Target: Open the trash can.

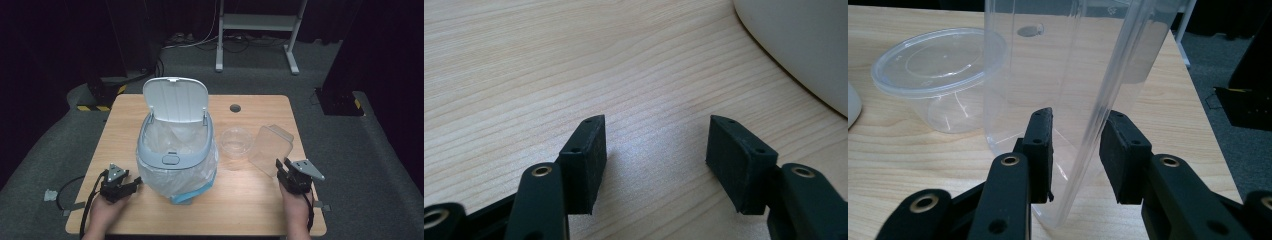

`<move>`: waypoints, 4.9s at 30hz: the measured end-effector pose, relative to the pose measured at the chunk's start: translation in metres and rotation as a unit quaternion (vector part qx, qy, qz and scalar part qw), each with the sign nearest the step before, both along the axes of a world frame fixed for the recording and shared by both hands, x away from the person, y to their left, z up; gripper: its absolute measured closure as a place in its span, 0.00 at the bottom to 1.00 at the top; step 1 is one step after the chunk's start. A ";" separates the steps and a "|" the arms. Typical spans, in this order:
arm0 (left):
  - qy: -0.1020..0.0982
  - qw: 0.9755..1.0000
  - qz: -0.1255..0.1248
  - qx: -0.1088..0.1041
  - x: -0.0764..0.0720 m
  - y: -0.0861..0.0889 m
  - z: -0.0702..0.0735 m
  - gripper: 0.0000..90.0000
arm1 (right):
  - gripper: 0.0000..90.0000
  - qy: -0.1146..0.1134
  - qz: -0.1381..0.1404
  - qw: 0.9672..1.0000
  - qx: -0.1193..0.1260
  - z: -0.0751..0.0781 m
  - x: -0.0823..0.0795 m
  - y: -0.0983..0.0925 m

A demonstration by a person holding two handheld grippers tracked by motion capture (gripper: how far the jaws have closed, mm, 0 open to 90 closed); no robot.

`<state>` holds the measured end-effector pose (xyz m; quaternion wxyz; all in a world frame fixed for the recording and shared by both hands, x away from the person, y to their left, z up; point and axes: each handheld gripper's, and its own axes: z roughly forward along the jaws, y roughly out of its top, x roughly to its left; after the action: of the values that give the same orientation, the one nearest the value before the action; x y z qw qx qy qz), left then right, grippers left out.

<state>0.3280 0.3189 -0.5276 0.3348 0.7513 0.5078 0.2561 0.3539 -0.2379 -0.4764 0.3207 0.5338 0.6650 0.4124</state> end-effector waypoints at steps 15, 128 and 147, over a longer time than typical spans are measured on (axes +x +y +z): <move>0.004 1.000 -0.004 -0.006 0.001 0.000 0.000 0.44 | 0.87 -0.024 -0.014 0.999 0.041 0.003 0.001 -0.006; 0.028 0.999 -0.011 -0.014 0.005 -0.002 -0.002 0.15 | 0.95 -0.194 0.093 0.974 0.075 0.101 -0.037 0.066; 0.028 0.999 -0.013 -0.014 0.005 -0.002 -0.002 0.15 | 0.95 -0.258 0.124 0.953 0.105 0.137 -0.044 0.084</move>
<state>0.3328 0.3167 -0.5293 0.3336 0.7601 0.5109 0.2235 0.3102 -0.1539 -0.3397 0.3697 0.3537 0.5734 0.6398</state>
